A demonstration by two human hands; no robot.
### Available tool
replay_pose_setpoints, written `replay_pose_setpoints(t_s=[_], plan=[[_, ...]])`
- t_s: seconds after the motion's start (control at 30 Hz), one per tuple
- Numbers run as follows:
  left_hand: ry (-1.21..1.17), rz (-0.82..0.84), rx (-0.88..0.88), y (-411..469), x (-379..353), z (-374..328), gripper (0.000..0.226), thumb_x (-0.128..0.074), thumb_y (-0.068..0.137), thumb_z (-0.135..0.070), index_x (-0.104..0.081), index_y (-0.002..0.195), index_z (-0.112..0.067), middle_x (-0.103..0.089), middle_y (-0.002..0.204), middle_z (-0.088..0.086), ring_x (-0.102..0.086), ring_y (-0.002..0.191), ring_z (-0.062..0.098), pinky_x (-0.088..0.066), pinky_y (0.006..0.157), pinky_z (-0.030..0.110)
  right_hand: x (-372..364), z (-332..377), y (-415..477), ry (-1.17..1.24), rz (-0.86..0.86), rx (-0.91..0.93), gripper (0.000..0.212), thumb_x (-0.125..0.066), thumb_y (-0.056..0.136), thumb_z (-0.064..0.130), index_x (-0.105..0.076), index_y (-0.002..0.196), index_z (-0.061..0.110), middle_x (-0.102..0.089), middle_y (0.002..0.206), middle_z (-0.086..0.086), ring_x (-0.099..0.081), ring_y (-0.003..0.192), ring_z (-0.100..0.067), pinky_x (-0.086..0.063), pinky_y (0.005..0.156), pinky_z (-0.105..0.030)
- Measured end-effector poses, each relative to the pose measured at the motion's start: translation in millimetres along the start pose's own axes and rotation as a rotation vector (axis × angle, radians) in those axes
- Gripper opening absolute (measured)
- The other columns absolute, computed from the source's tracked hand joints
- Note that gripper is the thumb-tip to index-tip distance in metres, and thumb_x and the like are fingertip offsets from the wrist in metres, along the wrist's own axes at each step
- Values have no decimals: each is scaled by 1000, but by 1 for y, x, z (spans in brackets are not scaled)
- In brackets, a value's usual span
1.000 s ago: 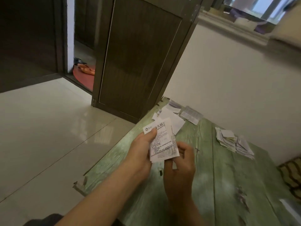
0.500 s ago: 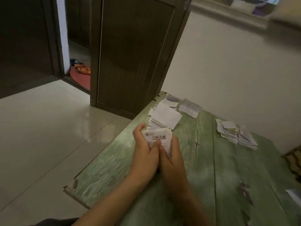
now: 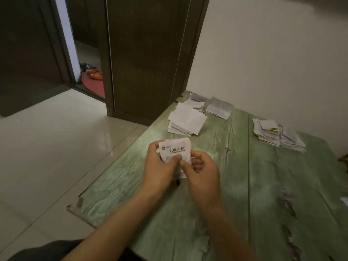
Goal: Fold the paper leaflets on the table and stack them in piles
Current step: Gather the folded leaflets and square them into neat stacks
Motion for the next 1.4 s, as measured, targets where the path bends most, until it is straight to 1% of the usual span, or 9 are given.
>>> replay_pose_setpoints(t_s=[0.17, 0.27, 0.4, 0.57, 0.77, 0.9, 1.0, 1.23, 1.4], plan=[[-53, -25, 96, 2, 5, -2, 30, -71, 80, -7, -54, 102, -17, -68, 94, 1, -68, 81, 13, -59, 69, 34, -1, -2, 2, 87, 8, -46, 24, -68, 83, 4, -54, 82, 24, -65, 81, 3, -63, 68, -1, -49, 56, -12], [-29, 53, 89, 3, 10, -9, 14, -68, 83, -17, -63, 97, -19, -71, 90, -3, -70, 76, 10, -58, 63, 23, 1, -2, 5, 204, -2, -125, 21, -62, 86, 0, -52, 83, 19, -67, 83, 0, -65, 72, -4, -53, 59, -15], [-5, 29, 39, 9, 20, -18, 20, -52, 93, -29, -65, 97, -14, -72, 93, 4, -70, 83, 20, -57, 72, 32, 8, -7, 12, 310, -84, -207, 19, -57, 89, -2, -49, 87, 15, -66, 86, -2, -66, 79, -13, -56, 64, -19], [58, 64, 19, 2, 14, -19, 27, -40, 98, -31, -55, 111, -13, -66, 104, 3, -65, 90, 16, -53, 72, 27, 2, -1, 7, 307, 60, -158, 16, -57, 89, -1, -52, 91, 14, -69, 85, -1, -67, 74, -9, -53, 60, -17], [46, 24, -57, -6, 8, -10, 19, -48, 96, -16, -39, 112, -18, -60, 102, -3, -63, 85, 3, -54, 64, 16, -7, 7, -4, 300, 248, -105, 24, -47, 97, 9, -56, 111, 25, -68, 104, 0, -67, 93, -11, -55, 74, -24], [122, 9, -163, -11, 5, -2, 51, -49, 96, -15, -19, 135, -27, -54, 109, -9, -60, 96, 5, -53, 86, 32, -12, 8, -10, 344, 289, -109, 30, -34, 101, 15, -55, 120, 23, -66, 105, 9, -63, 92, 2, -48, 72, -10], [140, 5, -181, -13, 3, 3, 45, -44, 97, -13, -19, 131, -28, -45, 127, 1, -52, 113, 14, -48, 96, 40, -16, 6, -14, 296, 329, -85, 27, -38, 100, 14, -52, 120, 27, -65, 108, 12, -62, 97, 3, -49, 80, -13], [185, 78, -145, -3, 14, -3, 36, -58, 88, 0, -42, 114, -19, -58, 99, -11, -57, 79, -11, -46, 63, 4, -8, -1, -3, 162, 327, 7, 28, -46, 97, 7, -53, 108, 31, -65, 109, 7, -61, 102, -3, -49, 85, -19], [337, 171, -137, -4, 15, 1, 22, -53, 94, -11, -42, 111, -19, -55, 98, -19, -54, 85, -10, -44, 64, 1, -6, -8, -4, -60, 354, 72, 24, -41, 99, 12, -46, 116, 27, -61, 111, 8, -58, 100, 2, -47, 81, -12]])
Point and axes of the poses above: each hand's wrist, its own y-axis towards the middle knuckle, its own x-axis out of the back of the hand, z = x × y, the point moved 1 cm from there along y, towards the middle knuckle
